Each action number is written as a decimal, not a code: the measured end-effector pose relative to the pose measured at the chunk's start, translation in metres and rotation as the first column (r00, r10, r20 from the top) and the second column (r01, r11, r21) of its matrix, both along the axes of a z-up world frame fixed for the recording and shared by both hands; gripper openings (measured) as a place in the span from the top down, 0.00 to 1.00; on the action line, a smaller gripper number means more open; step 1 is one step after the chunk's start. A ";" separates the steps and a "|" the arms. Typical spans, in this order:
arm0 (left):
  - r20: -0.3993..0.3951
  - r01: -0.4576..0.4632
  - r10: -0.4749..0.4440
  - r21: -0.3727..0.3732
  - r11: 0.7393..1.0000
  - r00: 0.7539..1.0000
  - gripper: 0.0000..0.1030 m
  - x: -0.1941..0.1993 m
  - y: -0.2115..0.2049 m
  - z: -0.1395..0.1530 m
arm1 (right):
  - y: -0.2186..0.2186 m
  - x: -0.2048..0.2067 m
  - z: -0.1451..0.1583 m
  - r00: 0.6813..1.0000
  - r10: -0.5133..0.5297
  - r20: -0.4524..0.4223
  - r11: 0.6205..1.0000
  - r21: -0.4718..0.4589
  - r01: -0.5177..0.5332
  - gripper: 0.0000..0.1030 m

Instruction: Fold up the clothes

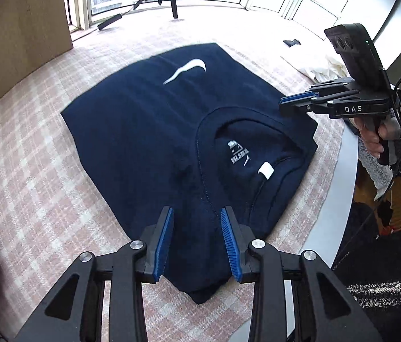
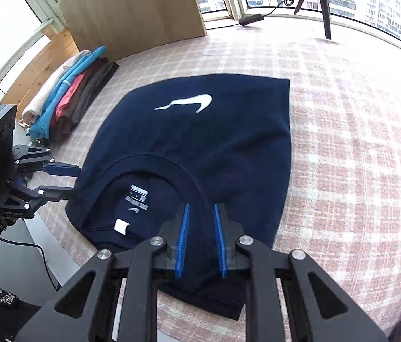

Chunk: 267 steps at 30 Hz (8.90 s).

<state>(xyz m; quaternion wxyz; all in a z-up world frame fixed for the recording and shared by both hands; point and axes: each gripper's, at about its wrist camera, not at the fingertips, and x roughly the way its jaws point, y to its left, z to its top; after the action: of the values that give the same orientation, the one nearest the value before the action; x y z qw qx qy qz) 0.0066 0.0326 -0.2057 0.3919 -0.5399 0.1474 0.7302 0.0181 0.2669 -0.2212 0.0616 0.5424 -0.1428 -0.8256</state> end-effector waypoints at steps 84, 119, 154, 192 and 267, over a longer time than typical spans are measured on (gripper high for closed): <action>-0.103 -0.362 0.358 -0.021 0.932 0.928 0.48 -0.154 0.032 -0.001 | 0.126 -0.164 -0.004 0.996 0.006 -0.084 0.997 -0.079 -0.013 0.88; -0.016 -0.400 0.401 0.040 0.916 0.916 0.61 -0.049 0.014 -0.013 | 0.025 -0.059 -0.003 0.989 0.055 -0.137 0.997 0.055 -0.047 0.58; -0.315 -0.535 0.644 0.368 0.760 0.698 0.90 -0.049 -0.228 0.223 | -0.151 -0.146 0.217 0.800 0.134 -0.585 0.893 -0.279 -0.353 0.89; -0.395 -0.665 0.663 0.154 0.730 0.636 0.65 -0.201 -0.412 0.169 | -0.308 -0.348 0.154 0.893 0.158 -0.422 0.962 -0.140 -0.237 0.87; -0.176 -0.705 0.717 0.138 0.696 0.674 0.45 0.008 -0.351 0.099 | -0.367 -0.110 0.078 0.983 0.133 -0.126 0.983 0.143 -0.115 0.41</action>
<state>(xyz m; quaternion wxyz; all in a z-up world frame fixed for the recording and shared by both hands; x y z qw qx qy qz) 0.0141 -0.3187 -0.1064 0.0743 -0.4602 -0.0537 0.8831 -0.0920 -0.0996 -0.1428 0.0858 0.4961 -0.0481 -0.8627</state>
